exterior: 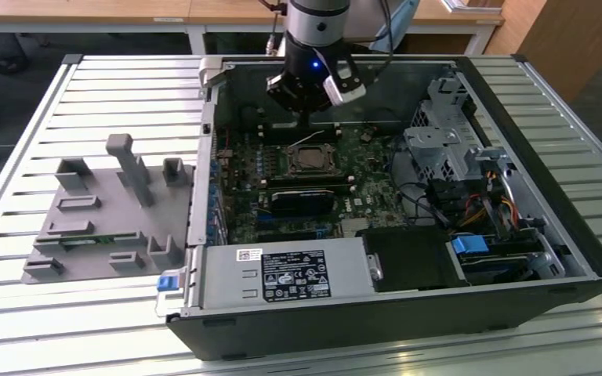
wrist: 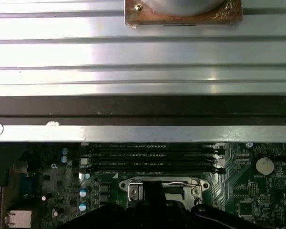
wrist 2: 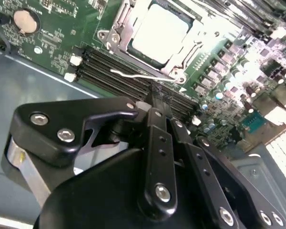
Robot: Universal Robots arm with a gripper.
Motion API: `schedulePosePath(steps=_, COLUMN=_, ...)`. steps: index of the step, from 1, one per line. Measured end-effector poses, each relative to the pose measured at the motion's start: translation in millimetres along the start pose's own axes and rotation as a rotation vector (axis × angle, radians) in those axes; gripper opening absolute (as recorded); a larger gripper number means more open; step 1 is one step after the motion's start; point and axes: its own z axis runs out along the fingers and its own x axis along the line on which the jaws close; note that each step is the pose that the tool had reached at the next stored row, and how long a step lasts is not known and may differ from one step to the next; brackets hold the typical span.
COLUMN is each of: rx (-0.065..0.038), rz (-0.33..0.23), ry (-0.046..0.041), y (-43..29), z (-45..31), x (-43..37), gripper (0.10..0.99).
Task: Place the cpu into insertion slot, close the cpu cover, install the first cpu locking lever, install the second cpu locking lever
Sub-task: 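Install the first cpu locking lever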
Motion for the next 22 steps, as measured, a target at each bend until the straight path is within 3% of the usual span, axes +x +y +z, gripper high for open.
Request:
schedulePosePath(steps=1, rx=-0.001, rz=0.000, ry=-0.0049, y=-0.4, z=0.4, x=0.0, gripper=0.106)
schedulePosePath(steps=4, rx=-0.002, rz=-0.004, ry=-0.0312, y=-0.7, z=1.4, x=0.1, gripper=0.106)
schedulePosePath(steps=6, rx=-0.003, rz=-0.006, ry=-0.0417, y=-0.9, z=3.0, x=0.1, gripper=0.106)
schedulePosePath(steps=13, rx=-0.002, rz=-0.009, ry=-0.0423, y=-1.9, z=14.7, x=-0.2, gripper=0.106)
schedulePosePath(steps=22, rx=-0.002, rz=-0.022, ry=-0.0406, y=-2.0, z=21.2, x=-2.6, gripper=0.106)
